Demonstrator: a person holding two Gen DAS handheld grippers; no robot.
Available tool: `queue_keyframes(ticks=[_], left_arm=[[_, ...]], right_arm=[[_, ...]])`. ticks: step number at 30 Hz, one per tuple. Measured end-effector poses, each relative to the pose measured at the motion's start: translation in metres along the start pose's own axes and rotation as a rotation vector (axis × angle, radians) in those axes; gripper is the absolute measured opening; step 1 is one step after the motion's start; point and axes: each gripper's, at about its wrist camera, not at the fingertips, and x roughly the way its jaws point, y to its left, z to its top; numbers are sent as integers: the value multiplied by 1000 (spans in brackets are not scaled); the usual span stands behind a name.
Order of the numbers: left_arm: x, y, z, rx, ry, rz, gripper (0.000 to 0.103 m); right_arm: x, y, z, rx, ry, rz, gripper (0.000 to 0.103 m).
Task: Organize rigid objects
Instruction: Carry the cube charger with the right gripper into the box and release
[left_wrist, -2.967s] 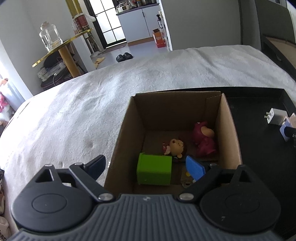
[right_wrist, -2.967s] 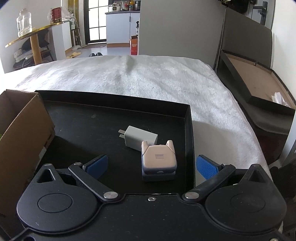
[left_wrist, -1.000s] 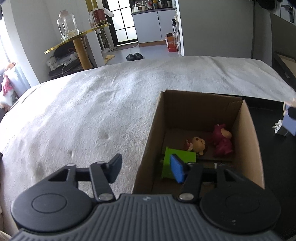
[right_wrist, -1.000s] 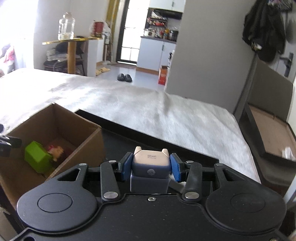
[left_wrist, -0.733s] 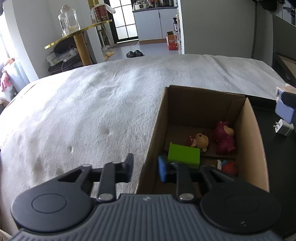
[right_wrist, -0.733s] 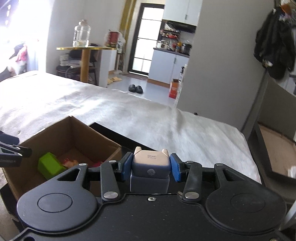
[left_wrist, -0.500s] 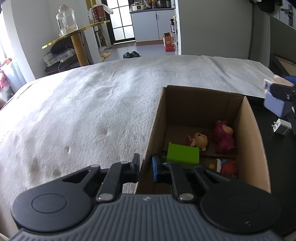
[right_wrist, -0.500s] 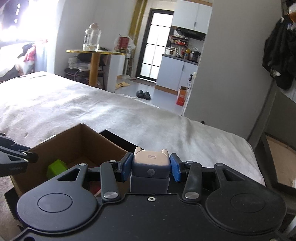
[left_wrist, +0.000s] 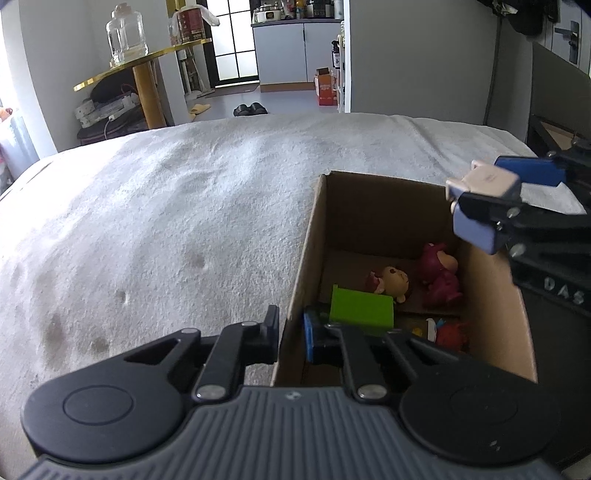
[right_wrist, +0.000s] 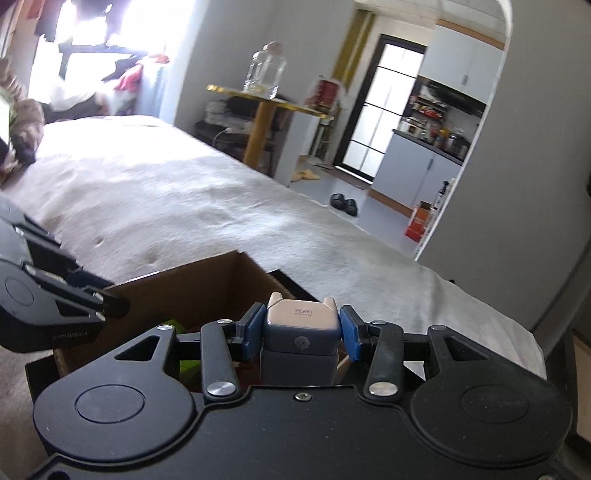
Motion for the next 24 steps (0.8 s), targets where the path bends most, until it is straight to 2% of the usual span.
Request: queue_keyframes(ticks=[3,7,8,18,19,20,24], left_arm=[[-1,0,0,6,-4,-12,13],[1,0,0,-1,0,-13,13],[1,-1,0,1,3,-1,13],[1,-3,4,-9,17,13,18],[1,-3,5,-11,18,11,24],[1,-4,6,-13,19,10,34],[-3,-3,7,-18,-7,18,64]], right_arm=[[4,6,-1,-39,10,-11,43],[5,12,-3,-85,29,-79,53],[4,11,-3,-81,32,-89,56],[-9,-3,-16,14,70,-115,62],[-10,-4,-17,21,73,-115,67],[-12,-4,-19,30,77,-117,70],[-14,-7,-24,67,92,-115,73]])
